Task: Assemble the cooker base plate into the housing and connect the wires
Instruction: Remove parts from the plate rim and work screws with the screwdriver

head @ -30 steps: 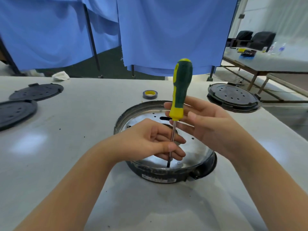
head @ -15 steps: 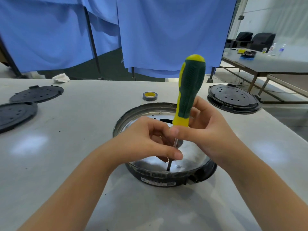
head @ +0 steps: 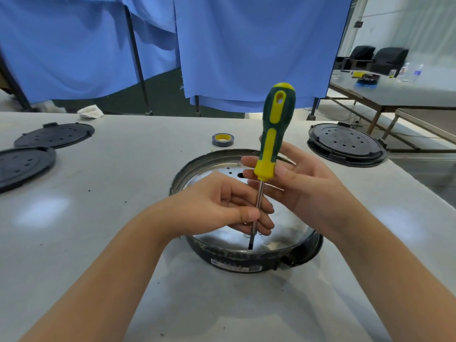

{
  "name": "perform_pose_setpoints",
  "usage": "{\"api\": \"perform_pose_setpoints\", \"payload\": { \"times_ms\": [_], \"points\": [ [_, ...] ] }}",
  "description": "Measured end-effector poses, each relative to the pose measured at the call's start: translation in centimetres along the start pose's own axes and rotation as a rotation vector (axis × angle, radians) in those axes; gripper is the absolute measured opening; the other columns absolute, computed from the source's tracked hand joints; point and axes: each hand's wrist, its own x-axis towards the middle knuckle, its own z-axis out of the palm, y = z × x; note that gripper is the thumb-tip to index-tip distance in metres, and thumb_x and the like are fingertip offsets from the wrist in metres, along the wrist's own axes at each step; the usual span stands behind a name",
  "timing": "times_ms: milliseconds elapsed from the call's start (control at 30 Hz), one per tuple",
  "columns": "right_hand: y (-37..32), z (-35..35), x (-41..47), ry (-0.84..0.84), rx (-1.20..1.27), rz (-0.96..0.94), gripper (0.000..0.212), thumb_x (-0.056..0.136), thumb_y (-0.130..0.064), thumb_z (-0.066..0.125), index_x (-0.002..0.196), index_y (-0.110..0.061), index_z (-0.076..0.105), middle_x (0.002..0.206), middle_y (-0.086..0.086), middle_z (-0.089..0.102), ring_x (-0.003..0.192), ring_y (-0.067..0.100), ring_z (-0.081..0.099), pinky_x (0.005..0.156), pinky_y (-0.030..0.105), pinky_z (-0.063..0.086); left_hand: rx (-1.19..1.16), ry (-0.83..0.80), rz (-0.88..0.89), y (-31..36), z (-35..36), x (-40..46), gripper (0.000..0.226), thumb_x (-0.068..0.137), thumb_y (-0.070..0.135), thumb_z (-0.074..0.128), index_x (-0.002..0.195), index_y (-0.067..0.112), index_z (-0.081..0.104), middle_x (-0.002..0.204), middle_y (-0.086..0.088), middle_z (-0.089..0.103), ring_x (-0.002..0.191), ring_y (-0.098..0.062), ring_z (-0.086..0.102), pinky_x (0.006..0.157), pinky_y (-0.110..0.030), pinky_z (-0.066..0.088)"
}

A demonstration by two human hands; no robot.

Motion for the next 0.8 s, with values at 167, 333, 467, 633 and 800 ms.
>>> {"api": "perform_pose_setpoints", "payload": {
  "times_ms": [167, 333, 467, 633, 800],
  "points": [
    [-0.2, 0.5, -0.2, 0.004, -0.058, -0.043, 0.037, 0.069, -0.017, 0.082, 0.104, -0.023, 0.071, 0.1, 0.003, 0.073, 0.094, 0.023, 0.069, 0.085, 0.034, 0.056, -0.018, -0.041, -0.011, 0.3, 0.0, -0.3, 0.02, 0.091, 0.003, 0.061, 0.108, 0.009, 0.069, 0.096, -0.005, 0.076, 0.095, -0.019, 0.072, 0.079, -0.023, 0.056],
    [-0.4, 1.4, -0.6, 0.08, -0.266, -0.103, 0.03, 0.058, -0.02, 0.084, 0.083, -0.031, 0.071, 0.071, -0.007, 0.063, 0.072, 0.015, 0.063, 0.071, 0.028, 0.054, 0.0, 0.107, -0.009, 0.1, 0.3, 0.2, 0.017, 0.068, 0.001, 0.083, 0.079, 0.006, 0.071, 0.072, -0.002, 0.074, 0.071, -0.02, 0.074, 0.068, -0.023, 0.056],
    [-0.1, 2.2, -0.7, 0.137, -0.382, -0.162, 0.017, 0.064, -0.015, 0.081, 0.07, -0.025, 0.067, 0.07, -0.001, 0.065, 0.069, 0.014, 0.066, 0.064, 0.021, 0.053, -0.02, 0.08, 0.038, 0.2, 0.4, 0.1, 0.022, 0.075, -0.001, 0.078, 0.077, 0.02, 0.075, 0.076, -0.006, 0.075, 0.078, -0.024, 0.074, 0.07, -0.029, 0.059],
    [-0.5, 1.3, -0.9, 0.052, -0.394, -0.046, 0.023, 0.08, -0.023, 0.064, 0.102, -0.023, 0.069, 0.099, 0.002, 0.072, 0.098, 0.014, 0.068, 0.084, 0.023, 0.054, 0.011, 0.062, 0.016, 0.0, 0.4, 0.2, 0.013, 0.086, -0.001, 0.067, 0.091, 0.011, 0.07, 0.077, -0.001, 0.074, 0.082, -0.021, 0.074, 0.072, -0.027, 0.058],
    [-1.5, 0.1, -0.3, -0.114, -0.13, 0.076, 0.042, 0.085, -0.021, 0.049, 0.126, -0.016, 0.055, 0.126, 0.007, 0.065, 0.119, 0.024, 0.059, 0.099, 0.032, 0.048, -0.006, 0.038, -0.003, 0.1, 0.0, -0.2, 0.021, 0.091, -0.004, 0.059, 0.098, 0.012, 0.071, 0.085, -0.004, 0.076, 0.086, -0.02, 0.074, 0.074, -0.022, 0.056]
  ]
}}
